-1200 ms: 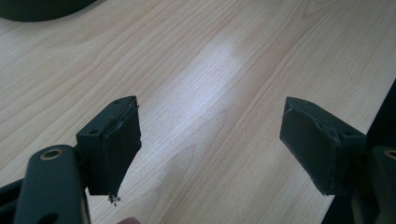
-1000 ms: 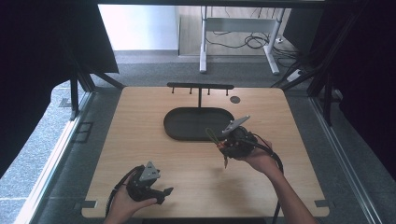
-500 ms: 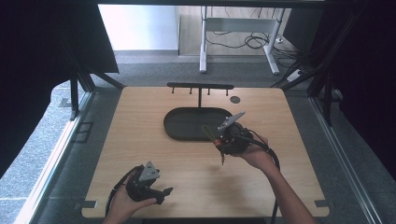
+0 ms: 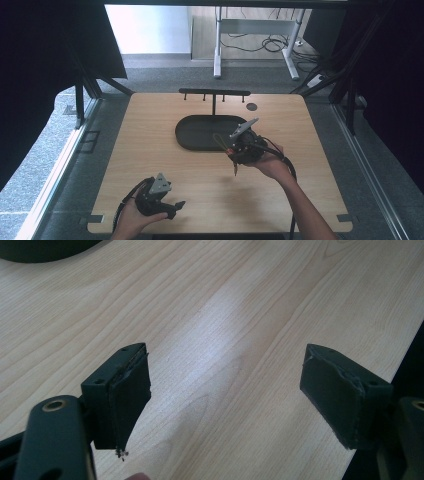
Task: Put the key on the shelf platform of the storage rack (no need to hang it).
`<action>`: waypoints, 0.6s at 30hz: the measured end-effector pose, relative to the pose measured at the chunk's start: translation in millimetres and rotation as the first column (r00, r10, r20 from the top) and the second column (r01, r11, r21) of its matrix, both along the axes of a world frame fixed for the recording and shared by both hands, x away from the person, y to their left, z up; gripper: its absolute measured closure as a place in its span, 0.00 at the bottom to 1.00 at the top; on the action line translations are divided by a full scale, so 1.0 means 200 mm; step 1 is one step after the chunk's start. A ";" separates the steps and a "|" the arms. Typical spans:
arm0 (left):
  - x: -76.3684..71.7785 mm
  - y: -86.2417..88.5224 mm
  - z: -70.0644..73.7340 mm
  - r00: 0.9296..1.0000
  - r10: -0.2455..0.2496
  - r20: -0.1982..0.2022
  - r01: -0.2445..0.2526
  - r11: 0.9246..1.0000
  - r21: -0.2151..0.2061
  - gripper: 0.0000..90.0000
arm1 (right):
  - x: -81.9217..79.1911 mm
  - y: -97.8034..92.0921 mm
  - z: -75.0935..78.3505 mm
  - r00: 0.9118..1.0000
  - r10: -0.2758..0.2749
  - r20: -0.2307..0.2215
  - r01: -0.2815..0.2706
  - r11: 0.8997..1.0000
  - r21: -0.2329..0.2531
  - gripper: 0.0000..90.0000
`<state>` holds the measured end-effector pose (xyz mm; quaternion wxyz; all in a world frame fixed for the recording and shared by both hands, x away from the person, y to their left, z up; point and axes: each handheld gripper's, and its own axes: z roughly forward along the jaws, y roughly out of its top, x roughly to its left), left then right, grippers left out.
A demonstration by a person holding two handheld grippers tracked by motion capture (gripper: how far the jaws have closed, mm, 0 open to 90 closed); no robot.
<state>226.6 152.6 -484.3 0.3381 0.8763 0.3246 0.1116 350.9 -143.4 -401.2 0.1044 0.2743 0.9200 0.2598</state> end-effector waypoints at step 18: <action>0.00 0.00 0.00 1.000 -0.001 -0.001 0.001 1.000 0.005 0.23 | 0.02 0.05 0.03 1.000 0.014 0.012 -0.014 1.000 0.004 0.74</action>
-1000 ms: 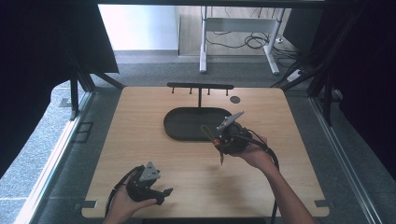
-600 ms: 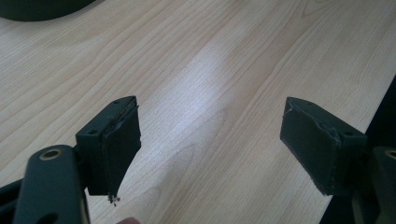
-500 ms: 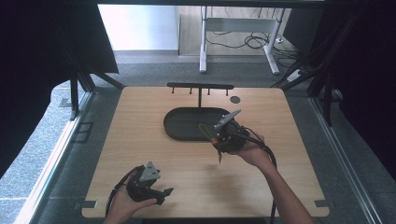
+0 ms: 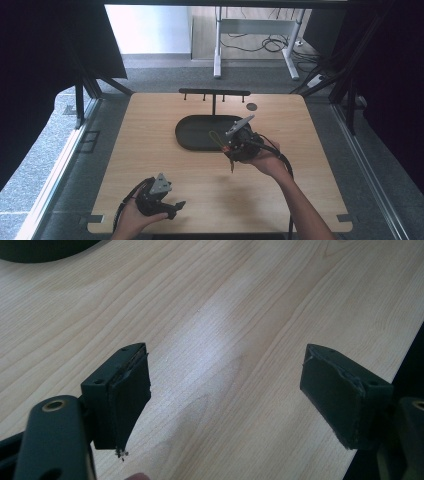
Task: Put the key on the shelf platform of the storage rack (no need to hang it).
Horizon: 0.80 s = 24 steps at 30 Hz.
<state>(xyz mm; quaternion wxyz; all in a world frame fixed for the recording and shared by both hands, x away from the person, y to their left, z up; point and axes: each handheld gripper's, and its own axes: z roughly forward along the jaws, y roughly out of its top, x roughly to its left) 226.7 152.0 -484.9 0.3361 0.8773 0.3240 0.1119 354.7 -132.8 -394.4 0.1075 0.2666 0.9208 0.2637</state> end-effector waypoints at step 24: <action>0.00 -0.06 -0.03 0.999 -0.037 -0.021 0.037 0.999 0.027 0.23 | 0.00 0.02 -0.01 1.000 0.006 0.005 -0.006 1.000 -0.007 0.74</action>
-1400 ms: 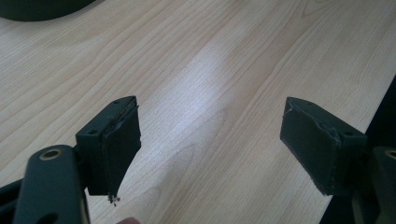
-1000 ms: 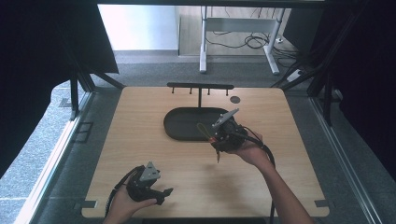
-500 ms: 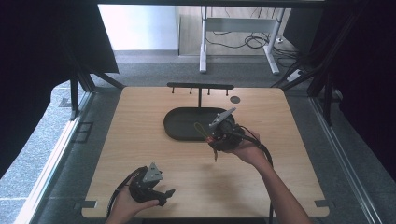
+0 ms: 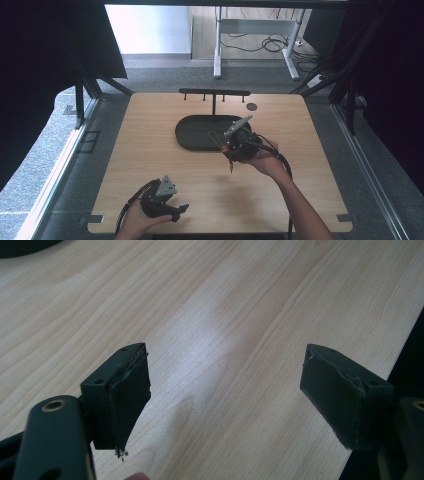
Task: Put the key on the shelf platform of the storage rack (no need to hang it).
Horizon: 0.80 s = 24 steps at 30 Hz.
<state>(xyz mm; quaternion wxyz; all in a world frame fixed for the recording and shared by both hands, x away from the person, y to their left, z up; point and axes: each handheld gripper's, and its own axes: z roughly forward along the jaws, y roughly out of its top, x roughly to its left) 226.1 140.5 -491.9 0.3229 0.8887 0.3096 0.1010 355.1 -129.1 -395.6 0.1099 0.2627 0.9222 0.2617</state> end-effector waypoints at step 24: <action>-0.01 -0.07 -0.05 0.998 -0.053 -0.028 0.054 0.998 0.042 0.22 | 0.01 -0.01 -0.05 1.000 -0.008 -0.014 0.008 1.000 -0.014 0.74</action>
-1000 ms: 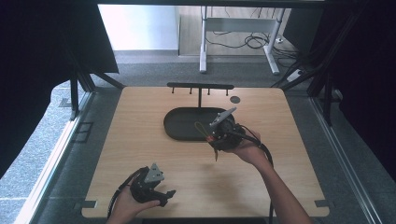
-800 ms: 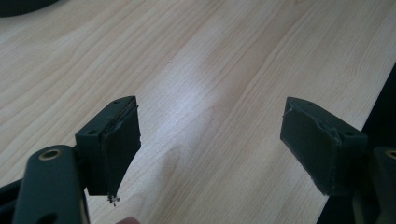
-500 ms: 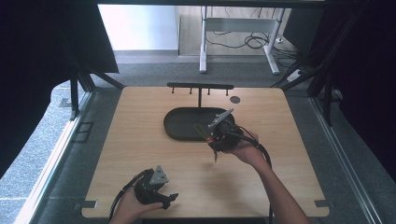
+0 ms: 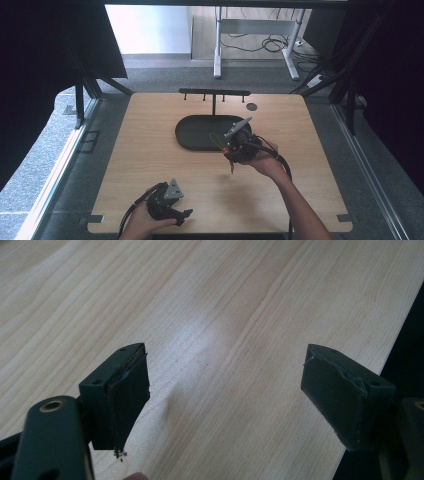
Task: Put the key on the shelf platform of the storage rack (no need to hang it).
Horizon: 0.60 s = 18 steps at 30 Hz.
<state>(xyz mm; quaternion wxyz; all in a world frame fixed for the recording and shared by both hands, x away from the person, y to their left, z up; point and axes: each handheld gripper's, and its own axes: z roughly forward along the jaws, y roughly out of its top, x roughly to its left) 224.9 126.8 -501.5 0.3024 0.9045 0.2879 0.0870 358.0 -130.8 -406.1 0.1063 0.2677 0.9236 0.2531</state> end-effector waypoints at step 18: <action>0.00 -0.06 -0.05 0.999 -0.039 -0.033 0.041 0.998 0.039 0.22 | 0.00 0.01 -0.05 1.000 -0.004 -0.001 0.004 1.000 -0.015 0.74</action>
